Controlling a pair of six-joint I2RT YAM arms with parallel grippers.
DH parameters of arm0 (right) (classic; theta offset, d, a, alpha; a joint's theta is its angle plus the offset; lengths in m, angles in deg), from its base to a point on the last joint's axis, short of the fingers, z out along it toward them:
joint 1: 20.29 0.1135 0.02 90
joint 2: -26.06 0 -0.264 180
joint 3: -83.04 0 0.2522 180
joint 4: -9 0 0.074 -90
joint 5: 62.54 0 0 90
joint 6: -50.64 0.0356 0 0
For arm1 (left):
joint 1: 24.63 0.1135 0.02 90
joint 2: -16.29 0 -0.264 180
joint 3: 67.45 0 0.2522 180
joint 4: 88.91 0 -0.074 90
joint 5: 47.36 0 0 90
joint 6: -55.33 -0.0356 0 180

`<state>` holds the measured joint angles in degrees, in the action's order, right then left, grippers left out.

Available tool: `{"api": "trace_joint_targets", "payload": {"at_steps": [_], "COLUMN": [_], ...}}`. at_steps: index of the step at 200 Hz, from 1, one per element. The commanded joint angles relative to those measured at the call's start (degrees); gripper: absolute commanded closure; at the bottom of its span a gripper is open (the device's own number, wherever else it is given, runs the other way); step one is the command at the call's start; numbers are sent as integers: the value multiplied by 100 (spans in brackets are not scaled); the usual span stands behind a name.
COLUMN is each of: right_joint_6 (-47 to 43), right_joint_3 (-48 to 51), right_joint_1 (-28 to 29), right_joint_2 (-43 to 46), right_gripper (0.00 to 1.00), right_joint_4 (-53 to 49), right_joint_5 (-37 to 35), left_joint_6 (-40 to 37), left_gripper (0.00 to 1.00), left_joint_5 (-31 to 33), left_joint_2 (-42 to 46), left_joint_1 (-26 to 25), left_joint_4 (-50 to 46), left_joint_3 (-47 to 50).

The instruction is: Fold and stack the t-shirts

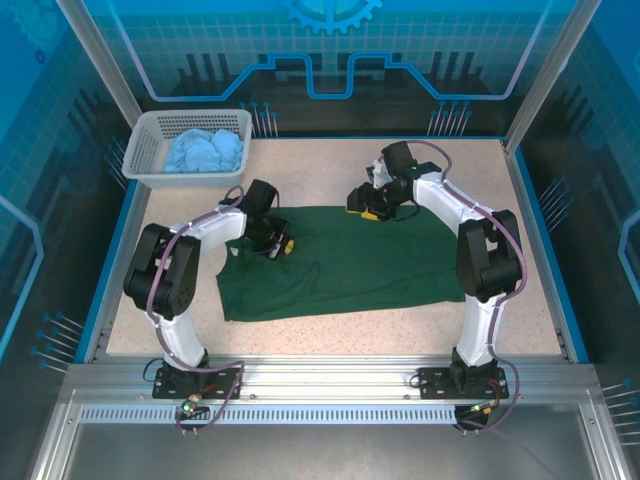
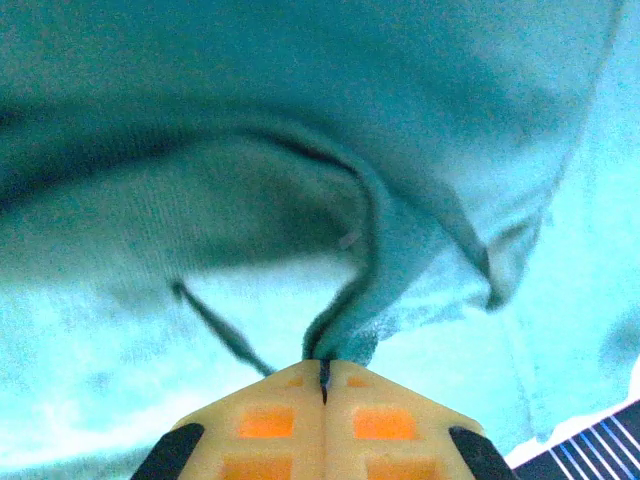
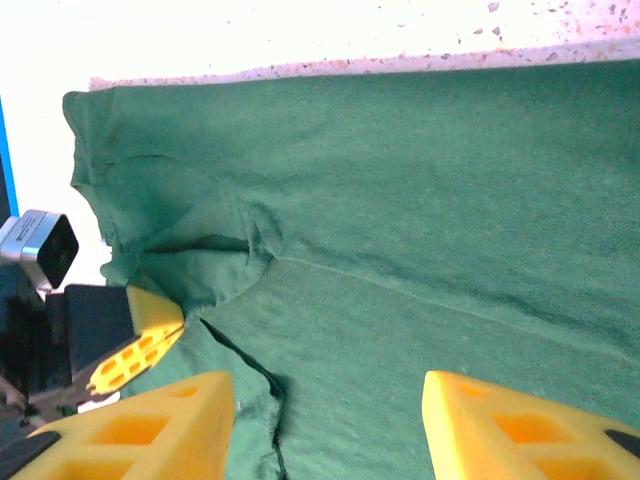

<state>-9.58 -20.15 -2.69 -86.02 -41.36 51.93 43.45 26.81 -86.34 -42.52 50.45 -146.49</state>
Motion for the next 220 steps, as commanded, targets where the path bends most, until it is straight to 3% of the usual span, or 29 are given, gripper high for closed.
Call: {"api": "trace_joint_targets", "payload": {"at_steps": [1,57,80,88,105,119,152,174,220], "right_joint_6": [79,230,291,325,355,344,487,588,809], "right_joint_3": [-230,-475,-553,-586,-549,-544,-504,-366,-155], "right_joint_1": [30,24,-9,-23,-70,-100,-373,-709,-1420], "right_joint_2": [-162,-303,-351,-379,-372,-365,-448,-477,-479], "right_gripper": [47,47,47,47,47,47,47,48,51], "right_joint_4": [-280,-529,-707,-780,-810,-849,-1060,-1051,-918], "right_joint_5": [19,-33,-175,-204,-252,-352,-801,-961,-1307], "left_joint_6": [162,1142,1368,1418,1307,970,-147,-1251,-3048], "left_gripper": [100,100,89,80,42,32,41,44,72], "left_joint_5": [62,142,94,73,156,311,511,734,1054], "left_joint_2": [360,777,693,699,866,1082,1360,1028,-301], "left_joint_1": [-264,-961,-1132,-1164,-1143,-930,93,591,770], "left_joint_4": [-160,483,712,825,605,236,-545,-1305,-1482], "left_joint_3": [267,1103,1182,1210,1116,941,371,-497,-1691]}}
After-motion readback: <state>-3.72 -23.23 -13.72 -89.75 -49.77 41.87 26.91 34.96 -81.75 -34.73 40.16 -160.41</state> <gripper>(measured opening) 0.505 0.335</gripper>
